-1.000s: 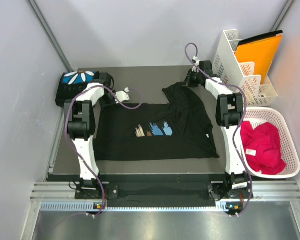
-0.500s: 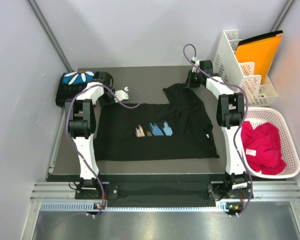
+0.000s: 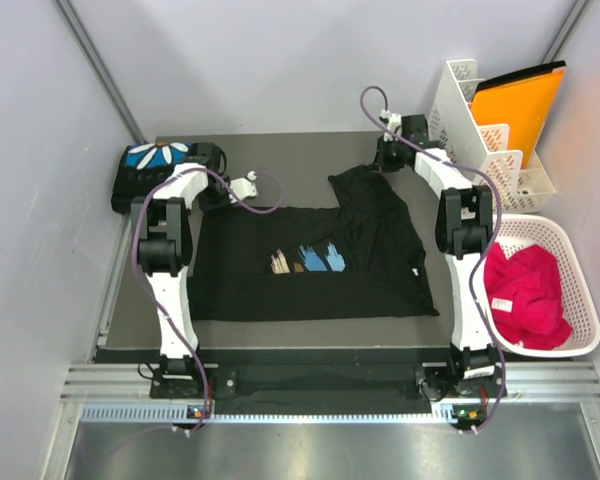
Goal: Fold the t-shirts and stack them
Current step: Fold the tshirt
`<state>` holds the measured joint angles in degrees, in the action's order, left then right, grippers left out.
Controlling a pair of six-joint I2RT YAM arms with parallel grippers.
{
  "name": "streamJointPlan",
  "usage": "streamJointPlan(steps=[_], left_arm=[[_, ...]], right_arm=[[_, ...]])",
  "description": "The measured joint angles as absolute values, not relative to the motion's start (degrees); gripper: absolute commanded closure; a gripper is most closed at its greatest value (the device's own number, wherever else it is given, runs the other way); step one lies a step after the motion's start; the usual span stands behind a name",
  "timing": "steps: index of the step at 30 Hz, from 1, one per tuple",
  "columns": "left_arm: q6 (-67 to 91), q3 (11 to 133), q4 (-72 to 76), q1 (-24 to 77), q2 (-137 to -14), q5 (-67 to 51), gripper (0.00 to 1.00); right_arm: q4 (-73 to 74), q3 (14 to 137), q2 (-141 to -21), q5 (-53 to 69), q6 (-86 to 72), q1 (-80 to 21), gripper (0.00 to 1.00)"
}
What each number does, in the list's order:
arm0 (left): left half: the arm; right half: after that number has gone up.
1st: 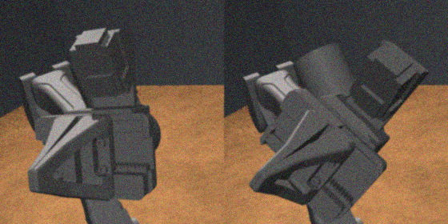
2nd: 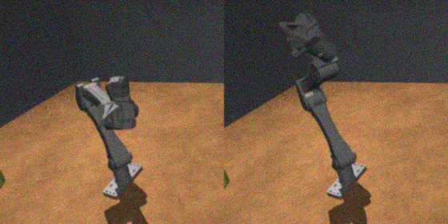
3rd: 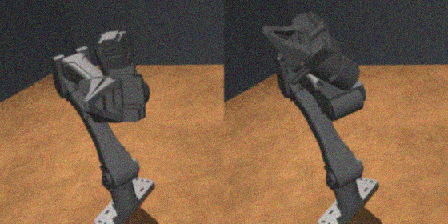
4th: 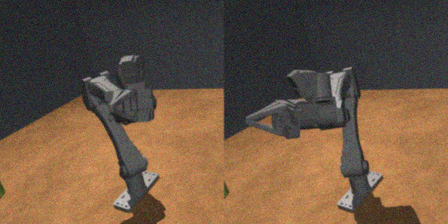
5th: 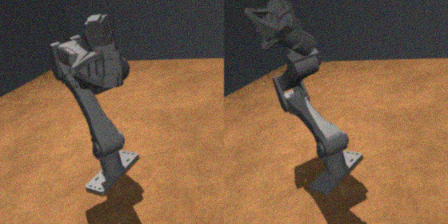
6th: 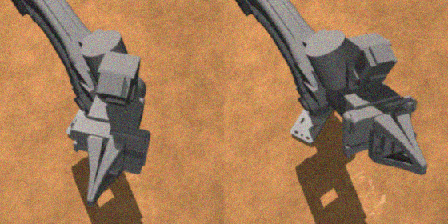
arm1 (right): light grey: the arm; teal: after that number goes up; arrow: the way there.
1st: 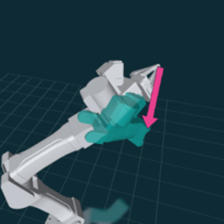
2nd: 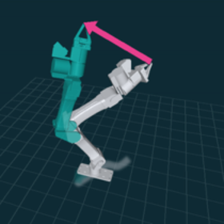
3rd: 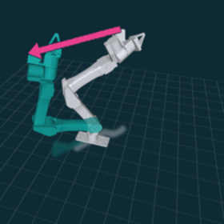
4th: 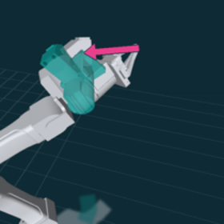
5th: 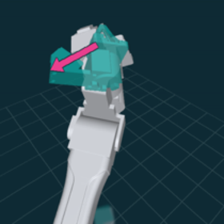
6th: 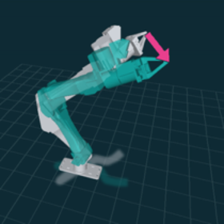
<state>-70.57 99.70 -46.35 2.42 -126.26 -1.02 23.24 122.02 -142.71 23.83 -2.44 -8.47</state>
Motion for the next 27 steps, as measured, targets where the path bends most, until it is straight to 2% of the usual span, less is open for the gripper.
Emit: streamJointPlan(steps=[13,21,24,27], left_arm=[[-67.2,95.0,-36.8,2.3,-123.3,-1.9,1.00],[-67.1,93.3,-35.9,2.2,-118.2,-4.5,0.98],[-68.1,92.2,-36.1,2.2,-116.1,-5.3,0.53],[-69.8,92.2,-36.6,2.0,-116.2,-5.9,0.45]], right_arm=[[28.4,124.9,-133.1,24.1,12.2,-8.5,1.00],[31.3,120.2,-126.0,24.5,18.6,-8.5,1.00],[32.3,118.4,-124.7,24.5,20.0,-8.5,1.00],[33.1,116.9,-124.0,24.4,21.2,-8.6,1.00]])
